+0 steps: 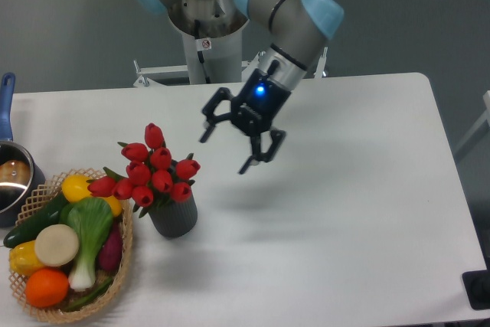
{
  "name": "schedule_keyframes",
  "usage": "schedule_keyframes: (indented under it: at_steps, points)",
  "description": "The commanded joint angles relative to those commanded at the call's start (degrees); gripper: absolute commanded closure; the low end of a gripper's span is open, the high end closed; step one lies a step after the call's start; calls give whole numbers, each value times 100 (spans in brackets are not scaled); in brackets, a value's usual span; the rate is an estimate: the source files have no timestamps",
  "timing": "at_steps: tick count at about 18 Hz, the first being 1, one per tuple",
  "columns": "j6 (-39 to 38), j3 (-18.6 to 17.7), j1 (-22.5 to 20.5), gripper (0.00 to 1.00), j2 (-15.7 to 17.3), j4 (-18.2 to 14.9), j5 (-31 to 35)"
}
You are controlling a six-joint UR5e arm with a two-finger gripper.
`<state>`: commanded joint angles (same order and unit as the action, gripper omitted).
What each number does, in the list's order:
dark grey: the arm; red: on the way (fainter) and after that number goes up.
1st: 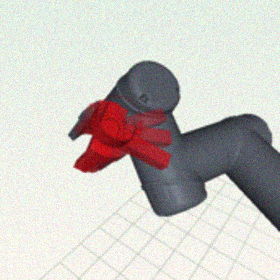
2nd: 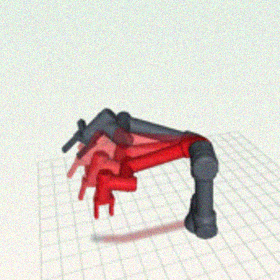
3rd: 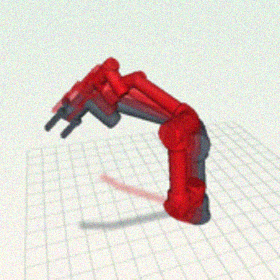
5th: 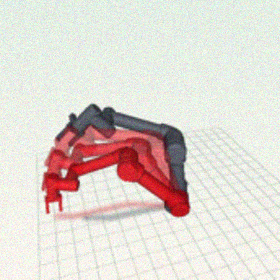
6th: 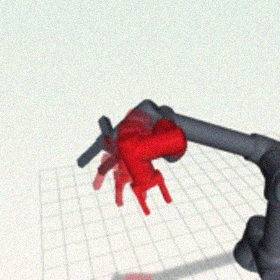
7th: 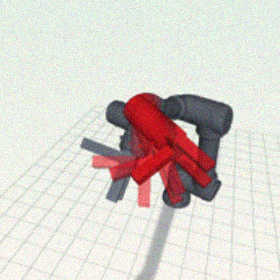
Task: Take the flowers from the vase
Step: 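Move the open gripper toward the red tulips in the black vase, then lower the gripper around the tulip stems and close it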
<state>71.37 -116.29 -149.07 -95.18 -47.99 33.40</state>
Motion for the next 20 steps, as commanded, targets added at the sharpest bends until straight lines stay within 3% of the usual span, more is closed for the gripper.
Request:
schedule_keyframes:
  at_steps: [4,10,11,13,15,18,20]
  points:
    - [-280,255,396,0,-159,0,-9]
    - [-273,150,484,0,-176,9,-26]
    - [-273,150,484,5,-176,9,-35]
    - [-308,150,484,26,-176,9,-44]
    - [-290,133,493,74,-185,9,-70]
    - [-299,133,502,100,-168,17,-62]
    - [-299,141,493,100,-159,18,-62]
